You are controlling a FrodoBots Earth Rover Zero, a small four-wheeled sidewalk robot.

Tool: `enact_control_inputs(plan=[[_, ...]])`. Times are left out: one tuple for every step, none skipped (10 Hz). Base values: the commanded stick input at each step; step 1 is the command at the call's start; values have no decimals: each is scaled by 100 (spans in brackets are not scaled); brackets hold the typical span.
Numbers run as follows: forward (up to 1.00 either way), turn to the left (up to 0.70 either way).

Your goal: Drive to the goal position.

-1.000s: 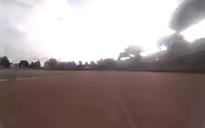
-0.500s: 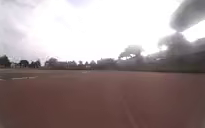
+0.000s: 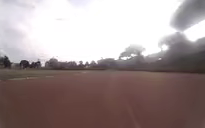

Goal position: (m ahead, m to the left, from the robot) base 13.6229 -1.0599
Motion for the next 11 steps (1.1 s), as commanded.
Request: enact_control_inputs(plan=[[70, 0], [70, 0], [70, 0], [70, 0], [70, 0], [70, 0], [70, 0], [70, 0], [70, 0], [70, 0], [70, 0]])
